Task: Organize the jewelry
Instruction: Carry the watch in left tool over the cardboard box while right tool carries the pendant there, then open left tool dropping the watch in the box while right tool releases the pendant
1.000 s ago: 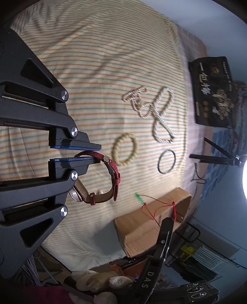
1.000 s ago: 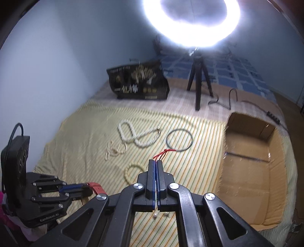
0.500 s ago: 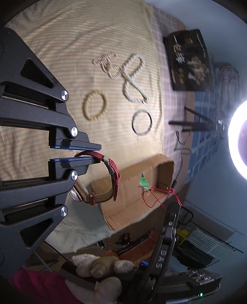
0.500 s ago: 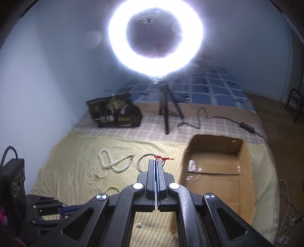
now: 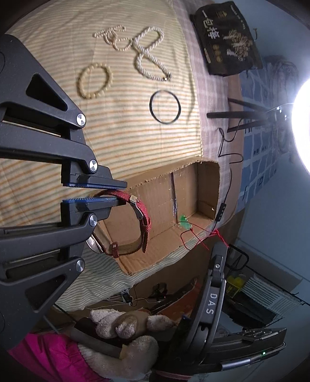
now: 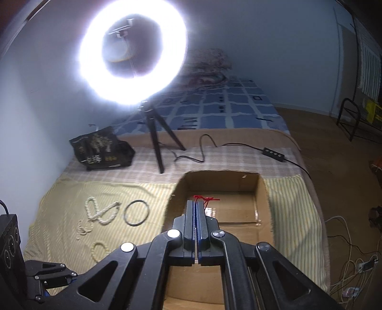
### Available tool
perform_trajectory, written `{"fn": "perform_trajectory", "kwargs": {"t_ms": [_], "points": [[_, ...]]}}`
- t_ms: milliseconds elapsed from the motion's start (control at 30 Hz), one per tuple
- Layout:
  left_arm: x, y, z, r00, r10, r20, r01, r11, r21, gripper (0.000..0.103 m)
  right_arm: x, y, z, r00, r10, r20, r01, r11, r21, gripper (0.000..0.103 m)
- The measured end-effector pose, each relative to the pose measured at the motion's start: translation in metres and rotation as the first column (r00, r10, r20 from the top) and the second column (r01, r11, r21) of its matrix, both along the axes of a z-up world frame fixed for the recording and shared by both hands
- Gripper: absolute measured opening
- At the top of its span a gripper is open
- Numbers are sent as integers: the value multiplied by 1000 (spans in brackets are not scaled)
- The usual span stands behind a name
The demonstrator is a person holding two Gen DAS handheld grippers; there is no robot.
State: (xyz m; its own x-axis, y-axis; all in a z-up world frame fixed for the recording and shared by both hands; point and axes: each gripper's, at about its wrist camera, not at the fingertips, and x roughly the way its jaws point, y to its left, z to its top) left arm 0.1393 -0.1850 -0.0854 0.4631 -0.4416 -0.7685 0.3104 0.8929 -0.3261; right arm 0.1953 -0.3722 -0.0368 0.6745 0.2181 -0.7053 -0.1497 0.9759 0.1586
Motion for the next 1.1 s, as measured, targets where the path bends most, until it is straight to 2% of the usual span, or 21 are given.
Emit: {"fn": "perform_trajectory", "kwargs": {"t_ms": [233,567,633,667,700,733,767,800,833,933,1100], "points": [[17,-25,-17,1000,-13,-13,13,1000,15,4,14,-19,-15,999,-28,-22,28,1000,2,0],[24,-43,-27,998,-60,-27,61,998,30,4,26,-28,-33,998,-46,-52,46,999,6,0],[25,-46,-27,997,-70,-25,71,997,43,7,27,-28,-32,998,-44,-47,44,999,7,1],[26,-47,-29,997,-70,-29,71,997,44,14,27,-27,-32,998,-45,-45,46,999,3,12],[27,-47,-30,997,-71,-36,72,997,39,26,27,-27,-31,998,-45,-43,45,999,0,21],[27,-46,-31,997,-65,-44,67,997,38,34,26,-26,-30,998,-47,-35,47,999,-4,37],[27,-45,-30,997,-59,-45,61,998,35,48,24,-25,-29,998,-50,-27,50,999,-8,43],[27,-44,-29,998,-53,-37,54,998,31,53,23,-25,-28,998,-54,-22,54,998,-15,43],[26,-43,-28,998,-50,-30,51,998,34,53,23,-25,-27,998,-54,-21,54,998,-17,47],[25,-41,-26,998,-55,-27,56,998,41,53,20,-28,-24,997,-78,-5,78,997,-24,72],[16,-33,-23,999,-52,-11,53,996,69,53,13,-32,-12,993,-111,29,112,993,-27,86]]}}
